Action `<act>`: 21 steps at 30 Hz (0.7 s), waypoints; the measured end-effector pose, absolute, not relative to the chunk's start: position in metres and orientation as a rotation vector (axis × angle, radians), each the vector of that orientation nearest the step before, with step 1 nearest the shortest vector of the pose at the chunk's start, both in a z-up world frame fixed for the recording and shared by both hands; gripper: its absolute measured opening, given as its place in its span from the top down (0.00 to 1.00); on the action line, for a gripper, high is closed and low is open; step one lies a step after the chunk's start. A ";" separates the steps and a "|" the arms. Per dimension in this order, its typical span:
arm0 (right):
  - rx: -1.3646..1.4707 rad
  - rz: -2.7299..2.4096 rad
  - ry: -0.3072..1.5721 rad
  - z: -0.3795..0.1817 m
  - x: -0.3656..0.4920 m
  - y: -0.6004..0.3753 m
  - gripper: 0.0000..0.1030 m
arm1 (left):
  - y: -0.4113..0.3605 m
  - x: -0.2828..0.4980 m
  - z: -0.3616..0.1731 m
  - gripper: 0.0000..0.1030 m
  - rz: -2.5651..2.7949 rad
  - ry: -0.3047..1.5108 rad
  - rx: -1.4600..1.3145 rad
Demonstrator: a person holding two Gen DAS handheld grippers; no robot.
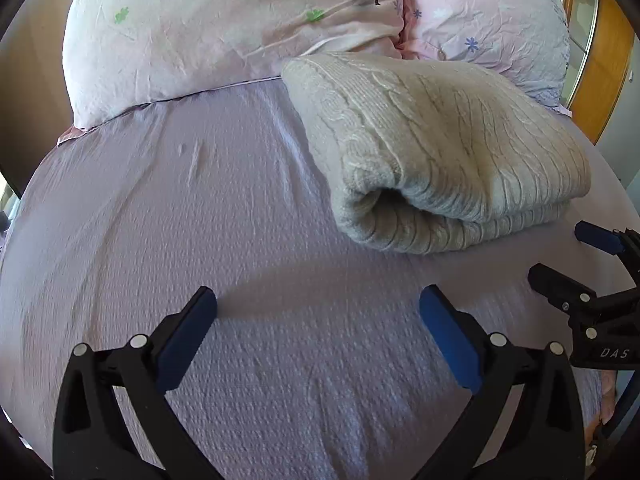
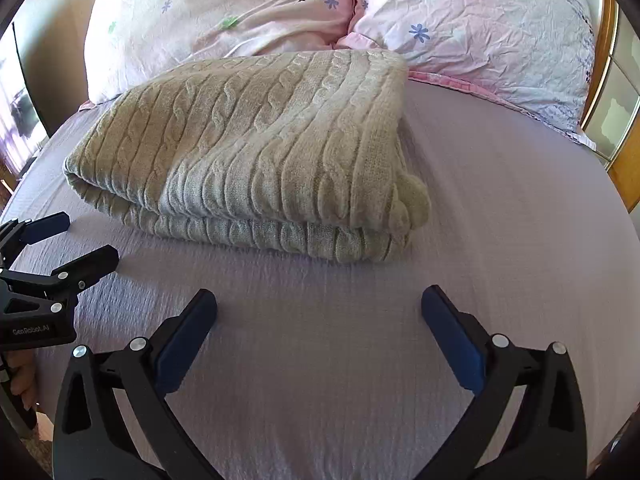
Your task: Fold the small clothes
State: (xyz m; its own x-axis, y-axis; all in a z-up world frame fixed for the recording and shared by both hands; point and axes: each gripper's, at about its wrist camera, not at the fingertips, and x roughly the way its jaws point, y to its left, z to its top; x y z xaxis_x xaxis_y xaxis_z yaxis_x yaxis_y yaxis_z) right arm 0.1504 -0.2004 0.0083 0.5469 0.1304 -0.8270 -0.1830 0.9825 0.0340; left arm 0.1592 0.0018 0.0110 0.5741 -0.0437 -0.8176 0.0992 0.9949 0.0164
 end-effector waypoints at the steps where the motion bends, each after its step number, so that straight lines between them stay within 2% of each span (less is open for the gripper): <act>1: -0.059 0.185 0.975 0.008 0.151 -0.200 0.01 | 0.002 0.159 0.011 0.02 -0.083 0.956 0.062; 21: -0.059 0.186 0.975 0.008 0.151 -0.201 0.01 | 0.001 0.159 0.010 0.02 -0.079 0.946 0.061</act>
